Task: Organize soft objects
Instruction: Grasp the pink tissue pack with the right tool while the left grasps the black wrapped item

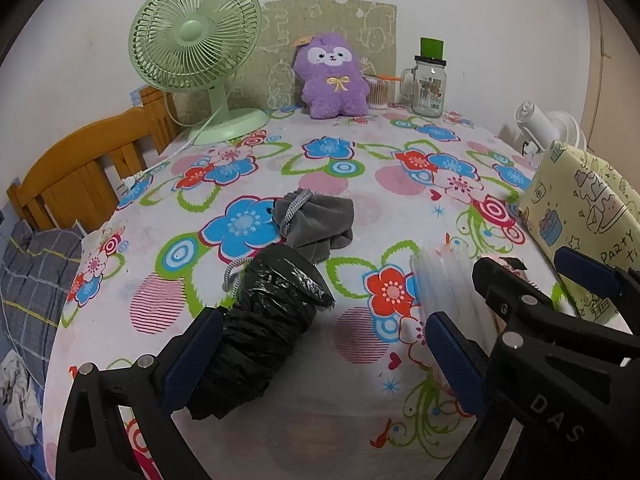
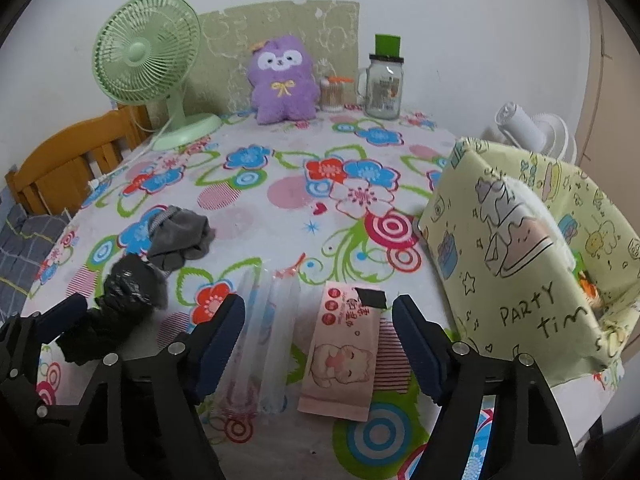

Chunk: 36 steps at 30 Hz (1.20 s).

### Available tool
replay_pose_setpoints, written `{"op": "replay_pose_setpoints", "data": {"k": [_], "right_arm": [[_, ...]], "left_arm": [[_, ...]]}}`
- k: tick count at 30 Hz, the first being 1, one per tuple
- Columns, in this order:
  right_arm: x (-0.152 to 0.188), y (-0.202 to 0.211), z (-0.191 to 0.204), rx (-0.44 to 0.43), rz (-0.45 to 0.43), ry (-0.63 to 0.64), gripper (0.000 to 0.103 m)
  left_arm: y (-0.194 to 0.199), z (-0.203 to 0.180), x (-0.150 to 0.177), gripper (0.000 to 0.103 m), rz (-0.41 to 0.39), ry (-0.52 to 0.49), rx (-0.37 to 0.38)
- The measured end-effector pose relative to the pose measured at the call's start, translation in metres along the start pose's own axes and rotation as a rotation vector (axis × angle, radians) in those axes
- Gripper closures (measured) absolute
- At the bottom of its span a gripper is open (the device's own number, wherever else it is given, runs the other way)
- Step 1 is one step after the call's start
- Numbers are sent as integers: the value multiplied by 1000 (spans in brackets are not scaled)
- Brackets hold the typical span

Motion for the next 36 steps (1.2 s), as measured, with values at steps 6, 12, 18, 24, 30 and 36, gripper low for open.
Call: {"op": "replay_pose_setpoints", "data": {"k": [6, 12, 18, 24, 30, 36], "right_arm": [[5, -12, -7, -4, 45, -36, 34], [8, -19, -10, -13, 77, -54, 51], [8, -20, -9, -15, 87, -47, 64], [1, -15, -11, -26, 70, -62, 92], [-1, -15, -5, -44, 70, -52, 92], [-1, -21, -2, -47, 104, -35, 80]], "left_arm": [[-4, -3, 3, 1, 13, -15, -10], [-7, -3, 3, 1, 22, -20, -23], [-8, -4, 3, 1, 24, -34, -29], [-6, 5, -1, 1, 15, -4, -33], [-7, 19, -3, 1, 9, 24, -68], [-15, 27, -3, 8, 25, 32, -84]]}}
Point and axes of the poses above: each gripper's, at about its wrist camera, not at the fingertips, and y roughly against the way its jaws point, z to its left, x to its underside, the point moved 1 cm from there along -y, roughly the way its jaws point, and after that the axes turned 3 degrees about x, right-handed, at the moved point
